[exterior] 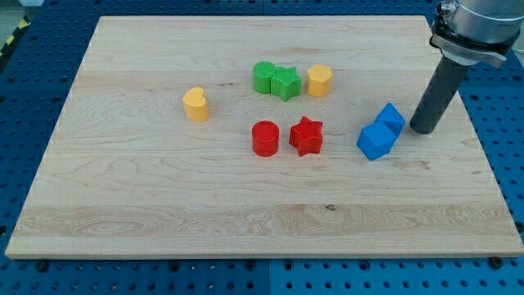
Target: Place the blue triangle at the bottom right side of the green star
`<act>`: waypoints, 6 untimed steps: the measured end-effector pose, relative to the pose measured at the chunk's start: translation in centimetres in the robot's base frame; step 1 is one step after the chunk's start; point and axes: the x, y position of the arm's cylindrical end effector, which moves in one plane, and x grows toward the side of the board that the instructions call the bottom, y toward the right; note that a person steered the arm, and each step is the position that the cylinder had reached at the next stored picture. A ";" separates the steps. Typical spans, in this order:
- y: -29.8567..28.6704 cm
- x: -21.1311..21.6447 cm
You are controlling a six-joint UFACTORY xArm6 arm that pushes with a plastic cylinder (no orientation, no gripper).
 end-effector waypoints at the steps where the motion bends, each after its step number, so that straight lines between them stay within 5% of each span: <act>1: 0.0 0.0; 6: -11.9 0.0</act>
